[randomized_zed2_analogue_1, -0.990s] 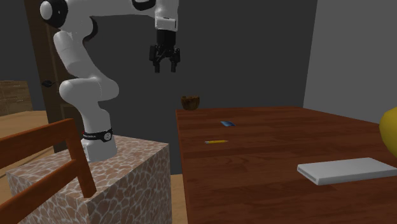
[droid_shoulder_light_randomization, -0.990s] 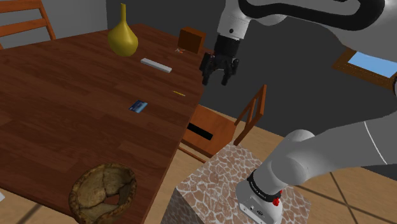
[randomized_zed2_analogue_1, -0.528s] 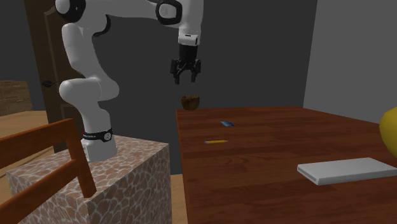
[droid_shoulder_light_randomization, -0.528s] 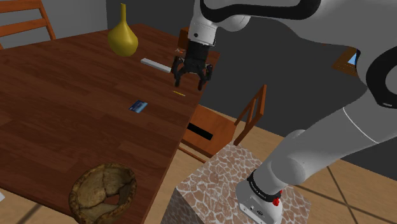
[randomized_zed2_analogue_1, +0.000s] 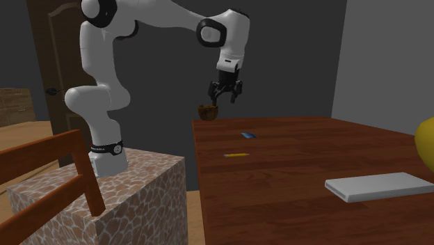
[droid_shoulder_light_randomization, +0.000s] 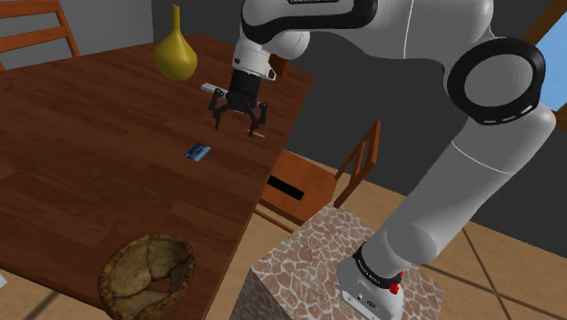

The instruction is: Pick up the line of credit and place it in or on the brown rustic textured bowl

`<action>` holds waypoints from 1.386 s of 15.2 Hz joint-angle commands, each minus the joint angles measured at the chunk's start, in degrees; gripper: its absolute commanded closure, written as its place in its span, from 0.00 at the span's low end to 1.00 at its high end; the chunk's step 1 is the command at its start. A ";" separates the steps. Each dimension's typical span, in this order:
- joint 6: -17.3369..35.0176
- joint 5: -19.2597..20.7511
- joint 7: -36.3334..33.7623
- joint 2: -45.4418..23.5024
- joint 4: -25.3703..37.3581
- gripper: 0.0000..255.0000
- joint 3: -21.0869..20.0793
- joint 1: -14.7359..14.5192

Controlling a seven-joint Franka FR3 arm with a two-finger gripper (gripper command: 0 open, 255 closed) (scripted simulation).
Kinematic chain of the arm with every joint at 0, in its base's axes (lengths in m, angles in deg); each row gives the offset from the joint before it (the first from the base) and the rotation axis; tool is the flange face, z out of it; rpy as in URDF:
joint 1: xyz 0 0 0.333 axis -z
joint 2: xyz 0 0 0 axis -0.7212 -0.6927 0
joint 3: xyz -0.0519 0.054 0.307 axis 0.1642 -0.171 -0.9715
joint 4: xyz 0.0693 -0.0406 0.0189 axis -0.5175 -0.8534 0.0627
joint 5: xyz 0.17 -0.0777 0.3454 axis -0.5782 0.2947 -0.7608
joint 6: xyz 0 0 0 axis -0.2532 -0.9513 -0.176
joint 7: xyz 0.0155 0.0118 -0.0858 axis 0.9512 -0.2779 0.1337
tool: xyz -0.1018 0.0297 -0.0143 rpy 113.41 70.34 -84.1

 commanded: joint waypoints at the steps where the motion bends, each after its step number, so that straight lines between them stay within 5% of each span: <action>1: 1.06 -1.27 -2.76 -3.85 2.29 0.00 0.03 -0.07; 11: 4.42 -6.83 -14.82 -25.15 19.03 0.00 0.78 -0.93; 21: 9.57 -7.60 -14.17 -25.85 14.99 0.00 0.16 -2.31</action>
